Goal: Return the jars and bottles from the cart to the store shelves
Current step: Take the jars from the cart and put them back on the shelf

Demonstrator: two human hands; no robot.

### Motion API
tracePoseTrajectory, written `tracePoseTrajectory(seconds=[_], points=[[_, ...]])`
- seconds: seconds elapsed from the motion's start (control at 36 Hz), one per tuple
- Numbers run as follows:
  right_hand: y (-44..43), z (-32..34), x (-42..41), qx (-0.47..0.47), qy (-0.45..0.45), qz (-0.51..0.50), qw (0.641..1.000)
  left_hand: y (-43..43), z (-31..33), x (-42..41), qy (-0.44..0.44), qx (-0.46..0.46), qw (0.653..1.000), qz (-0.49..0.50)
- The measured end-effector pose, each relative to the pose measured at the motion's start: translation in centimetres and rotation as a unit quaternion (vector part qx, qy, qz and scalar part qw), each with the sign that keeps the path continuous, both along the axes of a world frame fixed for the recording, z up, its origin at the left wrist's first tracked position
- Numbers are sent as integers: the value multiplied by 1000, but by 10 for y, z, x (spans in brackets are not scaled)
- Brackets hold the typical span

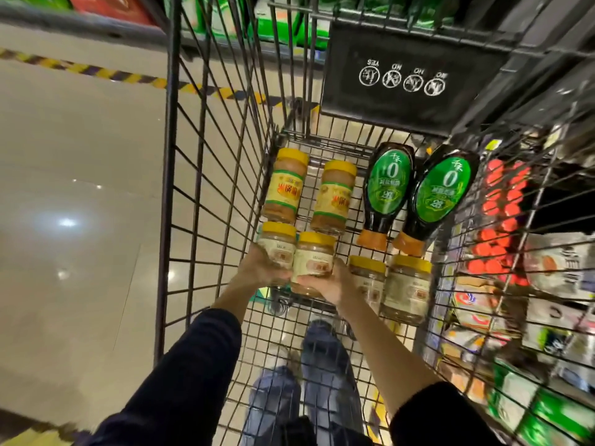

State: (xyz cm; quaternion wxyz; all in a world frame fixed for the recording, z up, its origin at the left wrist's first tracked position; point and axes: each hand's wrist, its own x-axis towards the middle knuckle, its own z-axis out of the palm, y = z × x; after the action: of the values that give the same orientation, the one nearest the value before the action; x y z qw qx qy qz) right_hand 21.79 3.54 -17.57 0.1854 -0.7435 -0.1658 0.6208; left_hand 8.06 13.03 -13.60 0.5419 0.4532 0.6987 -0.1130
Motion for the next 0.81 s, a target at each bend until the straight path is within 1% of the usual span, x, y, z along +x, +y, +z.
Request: tracePoseTrajectory(seconds=[0.03, 0.11, 0.17, 0.22, 0.25, 0.28, 0.31, 0.36, 0.42, 0.47, 0.53, 0.61, 0.72, 0.81], points=[[1, 3, 2, 3, 15, -6, 1000, -1, 2, -1, -8, 5, 1000, 3], [4, 20, 4, -25, 19, -23, 999, -6, -7, -9, -45, -5, 999, 24], [4, 29, 8, -33, 31, -39, 998, -6, 8, -5, -104, -31, 993, 42], [2, 42, 13, -11, 34, -41, 999, -6, 38, 6, -135, -69, 987, 57], [0, 45, 15, 5, 35, -40, 999, -7, 48, 10, -141, -71, 985, 62], [-1, 51, 18, 10, 27, -38, 999, -7, 51, 13, -137, -54, 986, 74], [-1, 56, 20, 8, 26, -46, 999, -8, 55, 14, -142, -34, 987, 73], [-2, 68, 26, 11, 33, -77, 996, -10, 69, 17, -162, -32, 982, 92], [-1, 83, 33, 29, 32, -88, 995, -9, 85, 19, -165, -21, 983, 84], [-4, 101, 43, 51, 47, -114, 991, -9, 101, 22, -188, -21, 979, 79], [-5, 123, 50, 74, 50, -134, 987, -9, 119, 27, -193, 8, 979, 66], [-5, 157, 58, 100, 43, -134, 985, -7, 144, 29, -217, 14, 974, 56], [-10, 189, 66, 122, 19, -170, 978, -1, 184, 24, -239, 24, 971, 10], [-17, 218, 68, 175, -7, -188, 966, 3, 217, 21, -265, 36, 963, -9]])
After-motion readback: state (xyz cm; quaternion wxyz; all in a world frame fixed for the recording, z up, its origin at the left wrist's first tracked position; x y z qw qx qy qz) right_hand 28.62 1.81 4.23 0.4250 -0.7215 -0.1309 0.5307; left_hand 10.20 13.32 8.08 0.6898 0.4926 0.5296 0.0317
